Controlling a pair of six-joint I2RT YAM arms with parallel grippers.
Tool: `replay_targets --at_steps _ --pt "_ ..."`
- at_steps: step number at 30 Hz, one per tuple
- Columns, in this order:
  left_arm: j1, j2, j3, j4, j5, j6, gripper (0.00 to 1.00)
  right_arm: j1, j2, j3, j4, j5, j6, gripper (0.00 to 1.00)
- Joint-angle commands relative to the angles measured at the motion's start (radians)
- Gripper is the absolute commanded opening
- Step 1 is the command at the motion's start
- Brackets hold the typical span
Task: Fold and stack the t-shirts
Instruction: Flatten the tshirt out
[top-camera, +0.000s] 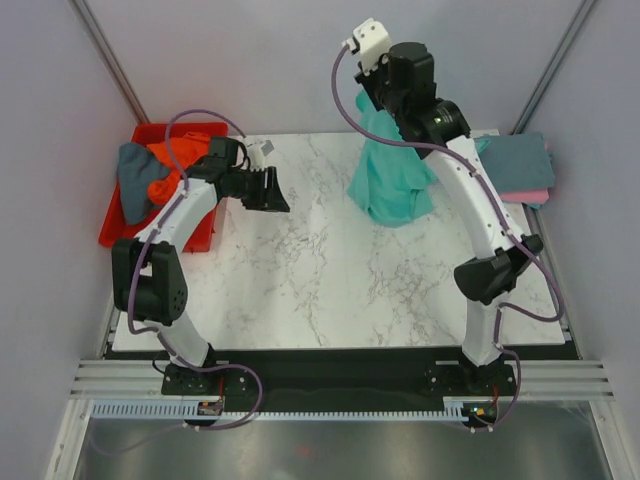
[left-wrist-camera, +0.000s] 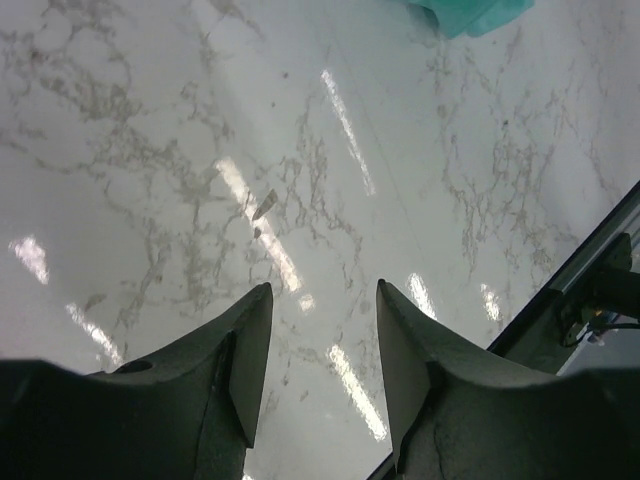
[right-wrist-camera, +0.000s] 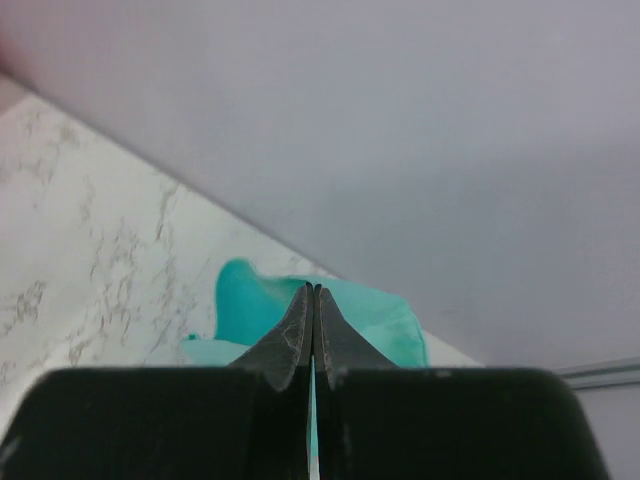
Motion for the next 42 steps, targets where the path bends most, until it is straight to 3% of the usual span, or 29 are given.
replay_targets --at_steps 1,6,13,19,24,30,36,42 --pt "-0.083 0.112 0.149 -0.012 0.021 0.004 0.54 0.004 -0.078 0.059 0.083 0.065 -0.011 0.0" --pt "-0.198 0.247 0.326 -0.049 -0.013 0.038 0.57 0.006 -0.128 0.07 0.1 0.103 -0.036 0.0" --pt "-0.442 0.381 0.502 -0.069 -0.299 0.141 0.61 0.004 -0.116 0.092 0.125 0.135 -0.072 0.0" --pt "-0.568 0.494 0.625 -0.067 -0.476 0.192 0.62 0.003 -0.085 0.127 0.151 0.148 -0.073 0.0" --pt "-0.613 0.572 0.671 -0.049 -0.579 0.201 0.62 0.001 -0.081 0.132 0.149 0.157 -0.066 0.0" --pt "-0.64 0.687 0.761 0.012 -0.831 0.195 0.62 -0.005 -0.07 0.164 0.157 0.16 -0.06 0.0" --pt "-0.66 0.796 0.892 0.056 -0.869 0.238 0.61 -0.005 -0.102 0.152 0.163 0.171 -0.076 0.0" --pt "-0.679 0.753 0.86 0.033 -0.859 0.159 0.62 -0.023 -0.105 0.168 0.174 0.186 -0.083 0.0"
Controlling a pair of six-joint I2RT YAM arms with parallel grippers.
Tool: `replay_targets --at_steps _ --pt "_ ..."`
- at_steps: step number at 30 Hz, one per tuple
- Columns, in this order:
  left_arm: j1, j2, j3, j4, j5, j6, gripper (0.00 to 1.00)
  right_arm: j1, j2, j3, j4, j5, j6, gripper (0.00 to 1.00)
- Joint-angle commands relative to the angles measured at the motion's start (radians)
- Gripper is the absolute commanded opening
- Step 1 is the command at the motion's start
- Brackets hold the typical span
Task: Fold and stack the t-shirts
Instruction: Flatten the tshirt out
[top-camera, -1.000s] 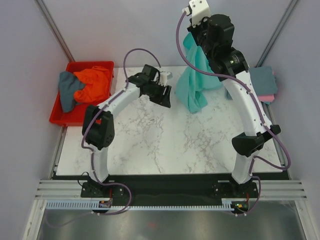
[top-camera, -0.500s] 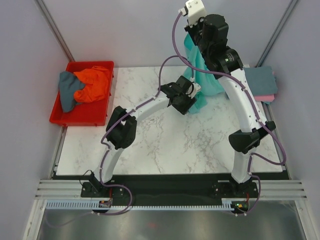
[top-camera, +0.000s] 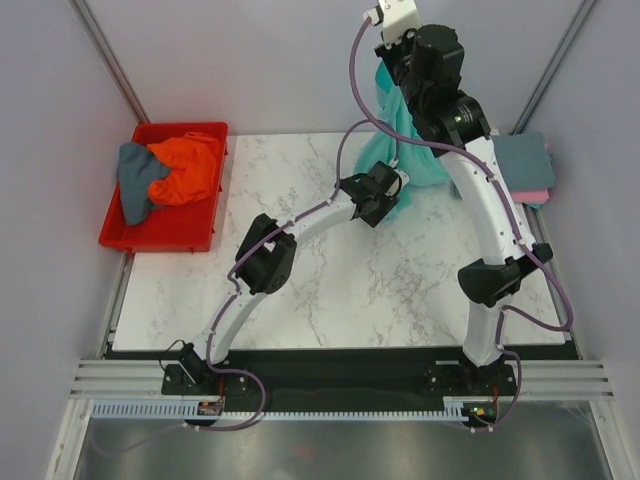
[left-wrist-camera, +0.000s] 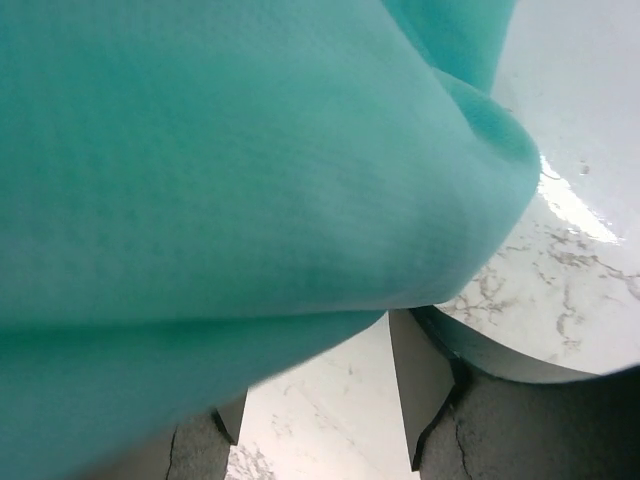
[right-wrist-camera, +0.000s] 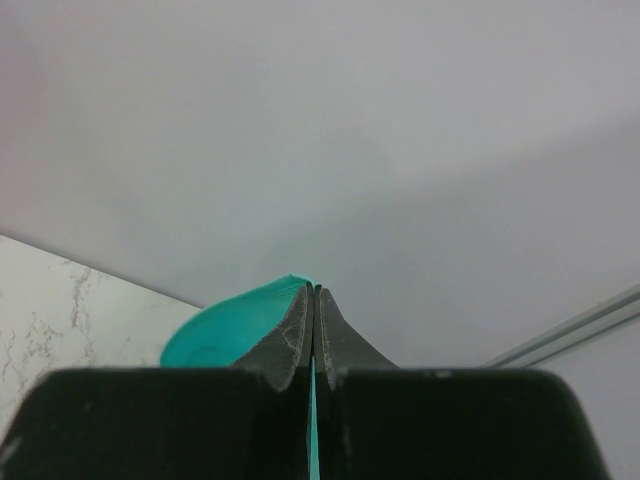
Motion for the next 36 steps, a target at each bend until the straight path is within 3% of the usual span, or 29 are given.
replay_targets --at_steps 1,6,19,22,24,25,26,32,36 --pt "-0.028 -0.059 0.024 0.015 -0.021 -0.055 0.62 -0.012 -0.034 0.052 0.065 0.04 -0.022 0.0" --pt "-0.032 -0.168 -0.033 0.001 0.053 -0.11 0.63 -0.018 -0.039 0.049 0.068 0.057 -0.025 0.0" --pt "-0.042 0.02 0.111 0.036 0.037 -0.073 0.63 -0.02 -0.054 0.056 0.077 0.054 -0.024 0.0" --pt "-0.042 0.058 0.125 0.054 0.025 -0.05 0.49 -0.02 -0.065 0.048 0.085 0.06 -0.031 0.0" --pt "-0.042 0.06 0.126 0.056 0.014 -0.056 0.26 -0.02 -0.071 0.045 0.09 0.063 -0.035 0.0" --pt "-0.042 0.054 0.122 0.054 0.01 -0.061 0.07 -0.02 -0.071 0.045 0.09 0.065 -0.038 0.0" --pt "-0.042 0.031 0.105 0.054 0.002 -0.065 0.03 -0.02 -0.071 0.045 0.09 0.068 -0.039 0.0" --pt "0.007 -0.145 -0.042 0.013 0.0 -0.056 0.02 -0.04 -0.063 0.043 0.096 0.082 -0.051 0.0" --pt "0.095 -0.436 -0.179 -0.007 0.034 0.0 0.02 -0.087 -0.106 -0.024 0.096 0.057 -0.041 0.0"
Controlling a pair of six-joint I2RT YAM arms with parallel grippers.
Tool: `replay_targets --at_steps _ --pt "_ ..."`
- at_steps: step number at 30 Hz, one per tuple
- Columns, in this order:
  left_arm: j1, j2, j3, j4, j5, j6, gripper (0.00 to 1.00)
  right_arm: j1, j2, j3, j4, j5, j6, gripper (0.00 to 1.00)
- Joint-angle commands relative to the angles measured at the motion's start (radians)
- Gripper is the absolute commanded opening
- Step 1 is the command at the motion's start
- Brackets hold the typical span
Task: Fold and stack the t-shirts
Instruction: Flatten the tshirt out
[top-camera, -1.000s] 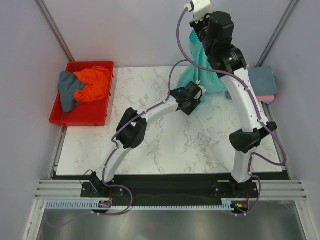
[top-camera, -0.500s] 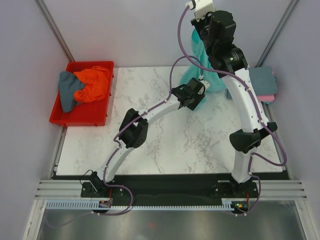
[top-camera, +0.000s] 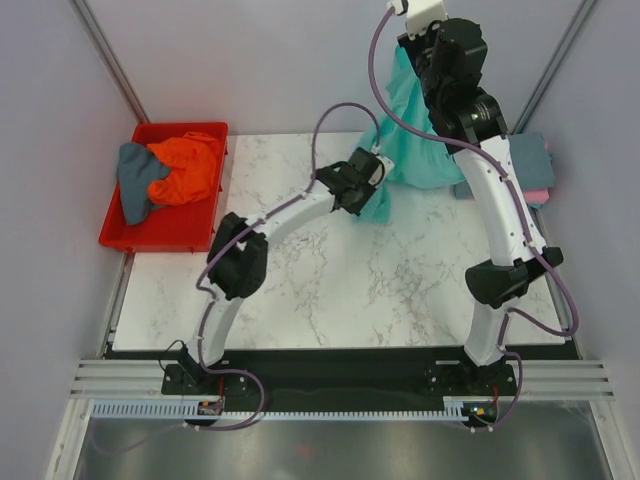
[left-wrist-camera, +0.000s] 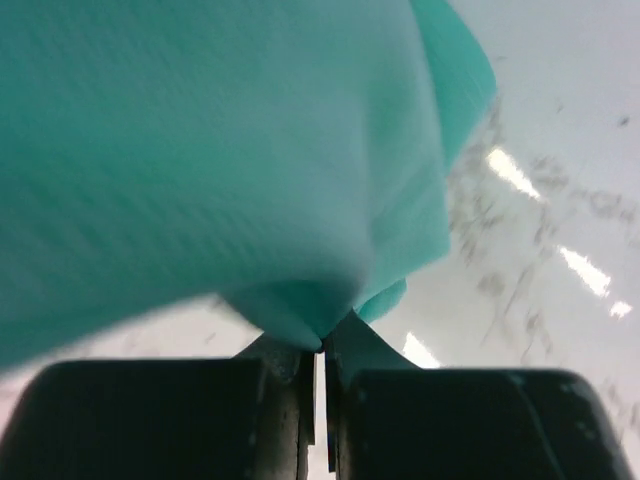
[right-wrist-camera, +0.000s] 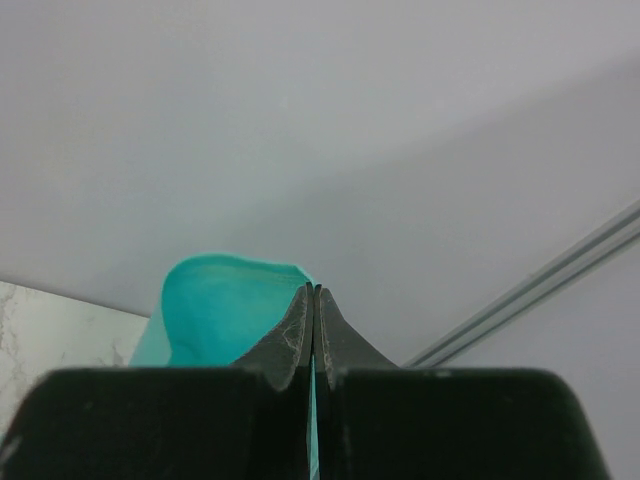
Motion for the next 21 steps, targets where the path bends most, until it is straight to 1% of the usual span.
replay_targets --at_steps 1,3,4,5,6,7,8,10,11,13,14,16,19,21 --pt "0.103 -0.346 -0.073 -0.002 0.017 0.075 0.02 -0.041 -0.106 -0.047 0.047 0.004 -0.006 0.0" --pt "0.134 -0.429 -0.112 -0.009 0.031 0.167 0.02 -0.044 -0.17 -0.138 0.036 -0.035 -0.009 0.0" --pt "0.137 -0.502 -0.115 -0.017 0.036 0.202 0.02 -0.044 -0.2 -0.179 0.03 -0.05 -0.008 0.0" --pt "0.14 -0.53 -0.111 -0.029 0.058 0.234 0.02 -0.044 -0.262 -0.268 0.025 -0.068 0.0 0.0" --pt "0.14 -0.558 -0.101 -0.079 0.084 0.289 0.03 -0.044 -0.292 -0.306 0.015 -0.108 0.016 0.0" --pt "0.14 -0.595 -0.088 -0.113 0.12 0.309 0.03 -0.043 -0.316 -0.334 -0.028 -0.133 0.024 0.0" --pt "0.138 -0.612 -0.057 -0.185 0.169 0.32 0.03 -0.043 -0.356 -0.377 -0.05 -0.144 0.033 0.0" --pt "0.14 -0.632 -0.038 -0.248 0.194 0.31 0.03 -0.044 -0.388 -0.414 -0.126 -0.174 0.092 0.0" --pt "0.138 -0.655 -0.048 -0.273 0.248 0.305 0.03 -0.043 -0.413 -0.455 -0.155 -0.193 0.112 0.0" --pt "0.138 -0.673 -0.077 -0.317 0.266 0.274 0.03 -0.043 -0.447 -0.512 -0.201 -0.266 0.183 0.0" --pt "0.138 -0.69 -0.119 -0.325 0.282 0.265 0.03 -0.044 -0.48 -0.569 -0.205 -0.297 0.202 0.0" --pt "0.138 -0.705 -0.194 -0.325 0.287 0.253 0.03 -0.043 -0.496 -0.603 -0.205 -0.328 0.248 0.0" --pt "0.14 -0.704 -0.251 -0.324 0.281 0.239 0.02 -0.043 -0.487 -0.652 -0.208 -0.354 0.276 0.0" --pt "0.144 -0.686 -0.308 -0.313 0.281 0.234 0.02 -0.043 -0.462 -0.718 -0.209 -0.394 0.276 0.0"
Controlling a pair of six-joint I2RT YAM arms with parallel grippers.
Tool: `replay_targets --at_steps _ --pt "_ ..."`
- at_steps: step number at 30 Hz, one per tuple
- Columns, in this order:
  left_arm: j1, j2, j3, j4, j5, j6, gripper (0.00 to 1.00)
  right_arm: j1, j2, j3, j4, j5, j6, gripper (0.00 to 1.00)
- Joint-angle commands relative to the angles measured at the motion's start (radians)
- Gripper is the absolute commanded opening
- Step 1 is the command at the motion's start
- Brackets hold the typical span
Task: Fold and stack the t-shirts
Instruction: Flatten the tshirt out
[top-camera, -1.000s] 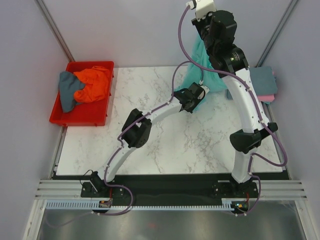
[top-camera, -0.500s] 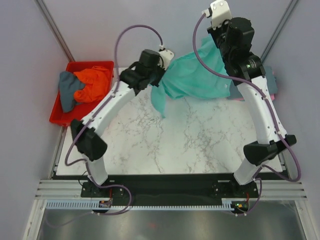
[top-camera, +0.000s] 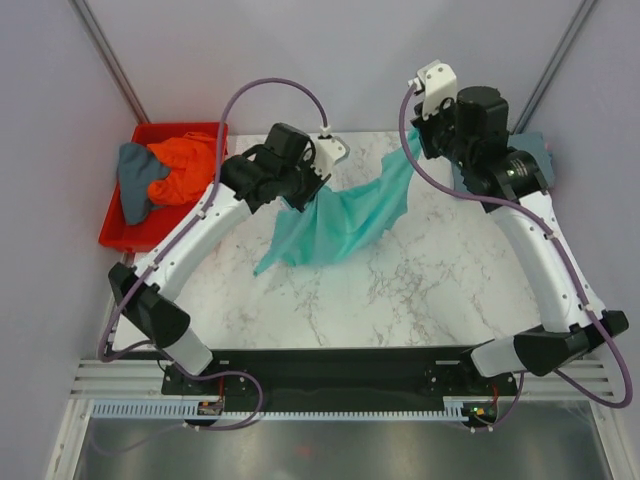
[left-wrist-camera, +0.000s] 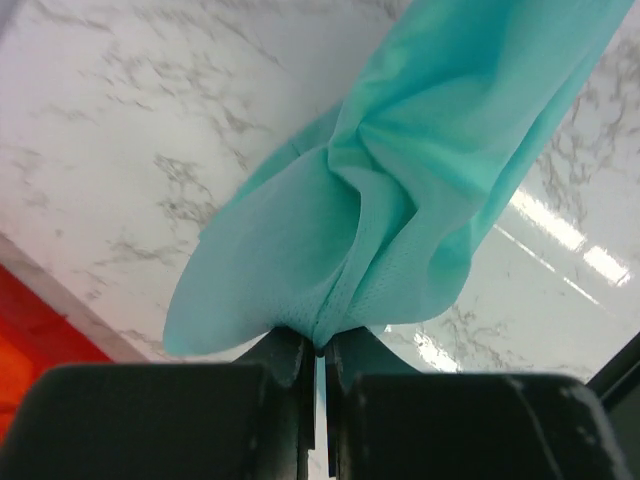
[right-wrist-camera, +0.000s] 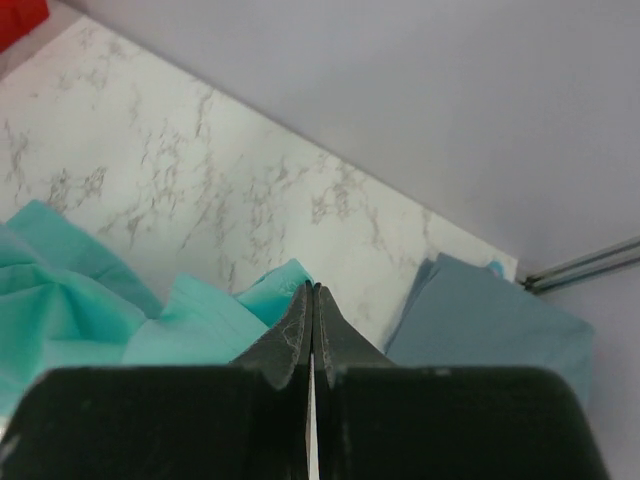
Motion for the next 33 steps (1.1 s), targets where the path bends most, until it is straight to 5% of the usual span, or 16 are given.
replay_targets --at_steps 1,6,11,15,22,25,33 --pt "0.014 0.053 -0.101 -0.043 0.036 0.003 0.02 0.001 0.05 -0.086 -0.027 -0.084 0.059 0.0" --pt "0.11 0.21 -0.14 -0.018 0.049 -0.002 0.1 -0.008 0.201 -0.194 0.024 -0.186 0.019 0.0" --pt "0.195 0.426 0.026 0.008 0.06 0.001 0.1 -0.082 0.357 -0.183 0.075 -0.217 0.001 0.0" --pt "0.21 0.53 0.132 0.0 0.08 0.001 0.29 -0.125 0.425 -0.169 0.101 -0.22 -0.01 0.0" --pt "0.231 0.438 0.091 0.006 0.1 -0.08 0.48 -0.154 0.469 -0.129 0.127 -0.219 0.016 0.0" --pt "0.271 0.395 -0.03 0.049 0.129 -0.115 0.5 -0.154 0.477 -0.126 0.13 -0.219 0.036 0.0" --pt "0.466 0.438 -0.063 0.095 0.437 -0.157 0.48 -0.154 0.489 -0.106 0.108 -0.219 0.06 0.0"
